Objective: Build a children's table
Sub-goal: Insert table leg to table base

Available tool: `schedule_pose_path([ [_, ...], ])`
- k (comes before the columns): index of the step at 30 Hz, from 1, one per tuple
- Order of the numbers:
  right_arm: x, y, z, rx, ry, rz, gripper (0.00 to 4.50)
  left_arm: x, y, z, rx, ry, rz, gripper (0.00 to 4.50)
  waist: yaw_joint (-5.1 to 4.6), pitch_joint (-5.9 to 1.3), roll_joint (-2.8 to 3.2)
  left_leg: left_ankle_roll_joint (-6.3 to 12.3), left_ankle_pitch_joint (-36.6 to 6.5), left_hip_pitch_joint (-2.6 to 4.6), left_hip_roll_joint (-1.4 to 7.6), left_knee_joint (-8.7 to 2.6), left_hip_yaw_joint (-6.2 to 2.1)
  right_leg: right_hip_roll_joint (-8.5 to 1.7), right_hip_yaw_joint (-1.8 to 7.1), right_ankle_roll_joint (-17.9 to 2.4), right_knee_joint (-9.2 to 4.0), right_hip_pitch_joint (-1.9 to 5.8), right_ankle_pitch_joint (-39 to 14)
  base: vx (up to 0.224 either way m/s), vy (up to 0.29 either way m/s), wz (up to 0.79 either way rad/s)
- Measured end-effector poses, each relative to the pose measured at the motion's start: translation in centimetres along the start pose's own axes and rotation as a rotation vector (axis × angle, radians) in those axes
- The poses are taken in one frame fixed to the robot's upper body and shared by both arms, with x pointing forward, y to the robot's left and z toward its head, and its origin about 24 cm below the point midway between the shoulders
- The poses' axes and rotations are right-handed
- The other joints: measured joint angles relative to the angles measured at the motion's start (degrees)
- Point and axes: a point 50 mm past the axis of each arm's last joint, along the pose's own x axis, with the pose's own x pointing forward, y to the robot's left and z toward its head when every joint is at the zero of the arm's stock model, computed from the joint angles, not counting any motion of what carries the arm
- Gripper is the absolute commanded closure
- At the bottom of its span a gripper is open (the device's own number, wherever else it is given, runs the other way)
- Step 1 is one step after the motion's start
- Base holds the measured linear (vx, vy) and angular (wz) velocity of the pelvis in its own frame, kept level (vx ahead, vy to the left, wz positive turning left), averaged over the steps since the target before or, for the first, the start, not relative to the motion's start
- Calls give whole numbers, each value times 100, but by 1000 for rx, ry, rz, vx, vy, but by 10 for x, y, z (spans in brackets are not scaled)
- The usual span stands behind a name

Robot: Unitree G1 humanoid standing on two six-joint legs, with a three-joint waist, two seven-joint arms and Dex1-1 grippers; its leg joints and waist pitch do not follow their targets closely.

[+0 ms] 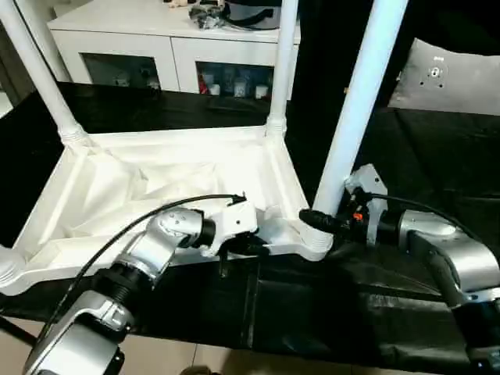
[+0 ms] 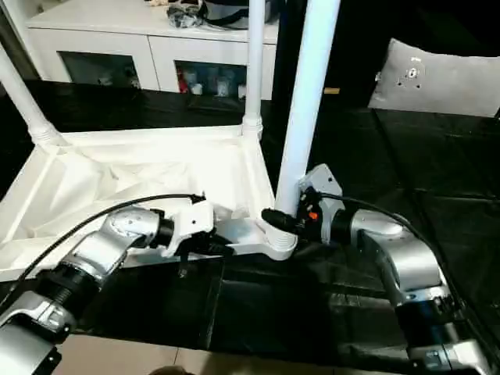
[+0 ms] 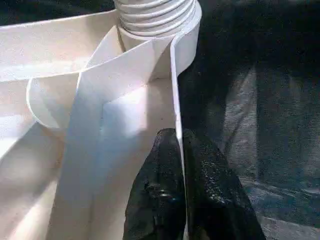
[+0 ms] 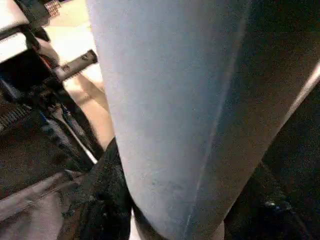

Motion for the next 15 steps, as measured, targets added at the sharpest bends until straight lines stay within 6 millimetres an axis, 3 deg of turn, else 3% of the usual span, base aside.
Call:
schedule_pose_path([
  [9, -7, -11, -16, 215, -129, 7, 261, 1, -1, 0, -18, -8, -15, 450, 100, -1, -1, -3, -2, 1, 1, -2, 1, 0, -3, -2, -4, -1, 0, 0, 0, 0],
  [15, -16, -6, -36, 304, -258, -30, 261, 4, -1, 1, -37, -18, -11, 450, 141, -12, 18, -7, -4, 2, 1, -9, 1, 0, -4, 1, -7, -1, -2, 0, 0, 0],
])
